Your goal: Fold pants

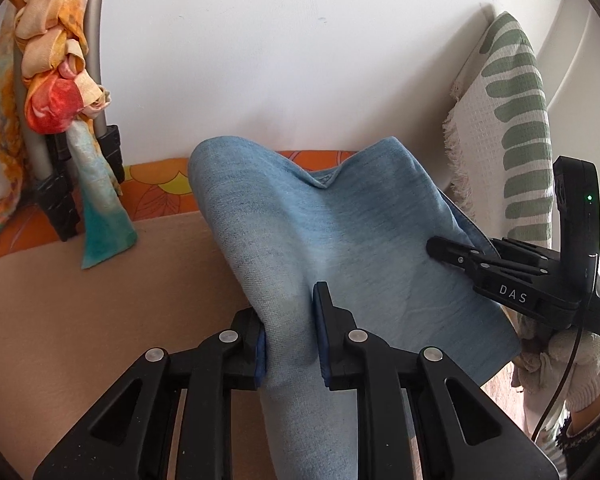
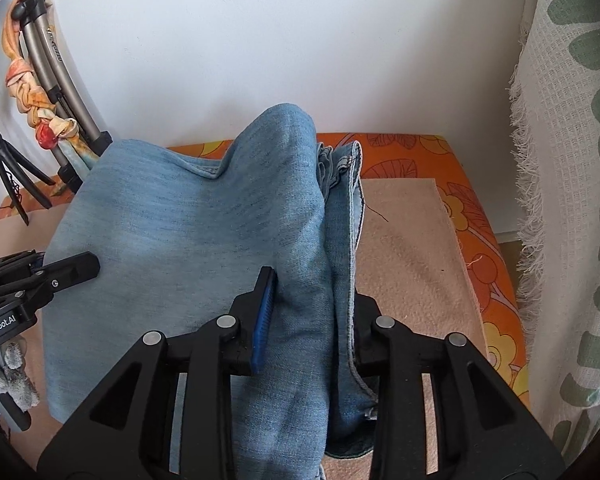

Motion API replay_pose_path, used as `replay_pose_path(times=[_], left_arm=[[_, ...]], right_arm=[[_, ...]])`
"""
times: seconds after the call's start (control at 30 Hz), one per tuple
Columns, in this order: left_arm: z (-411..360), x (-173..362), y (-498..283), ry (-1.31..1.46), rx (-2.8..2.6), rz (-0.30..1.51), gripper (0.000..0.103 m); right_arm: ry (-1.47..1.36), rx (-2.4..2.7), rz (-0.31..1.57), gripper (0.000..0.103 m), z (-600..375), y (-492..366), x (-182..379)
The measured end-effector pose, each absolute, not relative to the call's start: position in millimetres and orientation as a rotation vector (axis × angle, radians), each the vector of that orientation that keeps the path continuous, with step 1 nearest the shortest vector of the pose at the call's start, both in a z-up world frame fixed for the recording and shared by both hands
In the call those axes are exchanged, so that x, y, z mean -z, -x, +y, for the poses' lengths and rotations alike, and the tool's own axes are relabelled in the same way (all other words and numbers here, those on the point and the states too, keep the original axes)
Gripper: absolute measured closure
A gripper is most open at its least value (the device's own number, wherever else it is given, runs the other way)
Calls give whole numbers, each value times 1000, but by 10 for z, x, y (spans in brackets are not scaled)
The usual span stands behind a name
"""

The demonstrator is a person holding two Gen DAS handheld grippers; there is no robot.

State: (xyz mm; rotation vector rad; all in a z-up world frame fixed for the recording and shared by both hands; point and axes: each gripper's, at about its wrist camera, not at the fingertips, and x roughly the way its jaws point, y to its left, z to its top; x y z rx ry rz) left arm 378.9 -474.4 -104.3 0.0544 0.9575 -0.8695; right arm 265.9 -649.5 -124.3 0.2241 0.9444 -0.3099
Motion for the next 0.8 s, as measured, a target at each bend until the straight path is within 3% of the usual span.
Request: replay_pose_path(times=[0.3, 0.4, 0.57, 0.67, 0.8], left_arm=[[-4572, 1054, -3758, -34, 841, 974, 77], [-4542, 1006, -3693, -41, 848, 962, 62], [-4489, 840, -3473, -106, 866, 900, 37], [-4410, 740, -3351, -116, 870, 875, 30], [-4260, 600, -3205, -106, 856, 855, 28]], right_arm=[[-175, 378, 940, 52, -6398, -2537, 1133], [-163, 383, 928, 39, -6312, -2490, 1028], [-151, 391, 909, 29, -6138, -2429, 884], [-135, 395, 889, 24, -6007, -2348, 778], [-98, 408, 870, 20, -5811, -2208, 648]])
